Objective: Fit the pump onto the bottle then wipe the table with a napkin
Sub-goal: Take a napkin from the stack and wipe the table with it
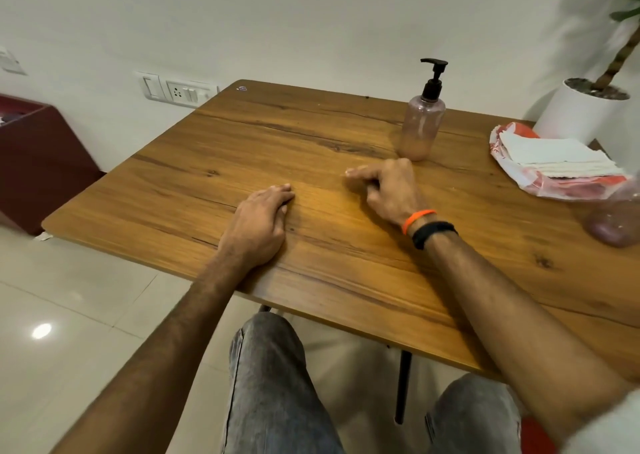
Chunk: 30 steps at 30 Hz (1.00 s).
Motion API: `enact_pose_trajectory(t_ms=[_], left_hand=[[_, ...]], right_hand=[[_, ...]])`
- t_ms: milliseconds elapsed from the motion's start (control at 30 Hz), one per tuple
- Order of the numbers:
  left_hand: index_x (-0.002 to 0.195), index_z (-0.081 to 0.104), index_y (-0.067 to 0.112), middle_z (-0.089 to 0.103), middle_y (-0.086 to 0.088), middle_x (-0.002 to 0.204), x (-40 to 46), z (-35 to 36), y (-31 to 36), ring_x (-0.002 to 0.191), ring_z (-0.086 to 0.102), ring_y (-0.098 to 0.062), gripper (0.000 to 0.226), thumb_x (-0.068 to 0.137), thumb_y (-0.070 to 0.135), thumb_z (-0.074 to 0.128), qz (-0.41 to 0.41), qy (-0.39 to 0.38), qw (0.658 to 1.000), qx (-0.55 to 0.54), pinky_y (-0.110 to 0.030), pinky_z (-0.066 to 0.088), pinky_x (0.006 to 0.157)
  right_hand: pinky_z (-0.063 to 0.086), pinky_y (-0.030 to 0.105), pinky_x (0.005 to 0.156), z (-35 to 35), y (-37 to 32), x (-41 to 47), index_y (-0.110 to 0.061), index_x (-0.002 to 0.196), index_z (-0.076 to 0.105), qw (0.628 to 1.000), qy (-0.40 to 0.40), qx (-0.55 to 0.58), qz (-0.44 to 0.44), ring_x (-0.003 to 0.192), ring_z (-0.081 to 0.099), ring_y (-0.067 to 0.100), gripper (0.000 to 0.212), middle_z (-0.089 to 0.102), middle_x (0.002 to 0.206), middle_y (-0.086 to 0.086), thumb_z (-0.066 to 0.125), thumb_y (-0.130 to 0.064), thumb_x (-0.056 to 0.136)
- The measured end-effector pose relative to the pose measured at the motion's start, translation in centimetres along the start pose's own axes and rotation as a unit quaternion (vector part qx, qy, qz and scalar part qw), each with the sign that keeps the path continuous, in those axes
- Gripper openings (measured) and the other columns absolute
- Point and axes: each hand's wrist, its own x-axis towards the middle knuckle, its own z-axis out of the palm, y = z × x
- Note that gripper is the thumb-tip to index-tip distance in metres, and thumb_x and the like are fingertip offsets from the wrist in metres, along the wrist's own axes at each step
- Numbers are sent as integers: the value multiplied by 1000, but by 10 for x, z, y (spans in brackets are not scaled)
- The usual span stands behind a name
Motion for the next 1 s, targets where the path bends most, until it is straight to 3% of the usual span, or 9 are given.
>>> enact_pose_trajectory(t_ms=[67, 167, 300, 467, 533, 600, 733, 867, 1000], left_hand=[[138, 51, 17, 46, 0, 149, -1, 0, 0, 141, 36, -18, 40, 99, 21, 43, 0, -2, 1000, 0, -46, 28, 117], [139, 50, 17, 46, 0, 149, -1, -1, 0, 140, 36, -18, 41, 99, 21, 43, 2, -4, 1000, 1, -46, 28, 117], [137, 51, 16, 47, -1, 148, -1, -1, 2, 139, 38, -18, 40, 98, 21, 44, 2, -2, 1000, 1, -46, 29, 117], [137, 52, 15, 47, -2, 148, 1, -1, 4, 139, 38, -19, 40, 98, 19, 44, -2, 2, 1000, 12, -45, 29, 117], [137, 51, 15, 47, -3, 148, 1, -1, 4, 139, 38, -20, 40, 98, 19, 44, -4, -2, 1000, 11, -45, 28, 117], [138, 51, 15, 46, -3, 149, 2, 0, 6, 140, 37, -21, 40, 99, 20, 44, -4, -8, 1000, 11, -44, 27, 118], [136, 52, 11, 47, -7, 148, 13, 5, 20, 139, 39, -24, 39, 99, 17, 45, 5, -15, 1000, 21, -38, 26, 118], [136, 53, 8, 47, -9, 148, 21, 13, 34, 138, 40, -26, 39, 98, 14, 44, 7, -21, 1000, 21, -35, 26, 117], [136, 53, 10, 46, -6, 149, 20, 18, 35, 139, 38, -24, 39, 99, 15, 44, 6, -10, 1000, 19, -38, 25, 118]], right_hand=[[45, 29, 107, 8, 13, 23, -15, 116, 71, 998, -20, -44, 43, 117, 62, 17, 48, 69, 122, 5, 50, 12, 81], [44, 38, 108, 22, 9, 28, -19, 124, 66, 989, -107, -105, 4, 123, 57, 23, 49, 64, 131, 5, 51, 6, 84], [32, 29, 116, 24, -23, -7, -14, 127, 64, 976, -180, -58, -112, 133, 48, 15, 53, 56, 140, 3, 50, 10, 82], [40, 18, 108, 8, -42, -70, -14, 113, 72, 949, -220, 44, -221, 121, 58, 5, 45, 67, 124, 0, 59, 13, 79], [45, 16, 102, -3, -34, -74, -14, 111, 73, 957, -203, 81, -191, 117, 60, 2, 46, 69, 120, -3, 58, 14, 78], [46, 16, 100, -13, -18, -67, -15, 109, 75, 978, -126, 104, -127, 114, 62, 0, 48, 71, 116, -5, 56, 15, 76], [41, 11, 99, -27, 26, -28, -12, 105, 76, 999, 33, 22, 5, 111, 66, 12, 39, 73, 111, 3, 56, 10, 79], [49, 36, 101, -20, 45, 0, -18, 114, 71, 993, -55, -82, 66, 111, 63, 27, 41, 70, 117, 11, 51, 4, 86], [30, 25, 116, -4, 22, -20, -21, 128, 63, 990, -109, -85, 23, 132, 50, 18, 52, 58, 138, 4, 49, 6, 85]])
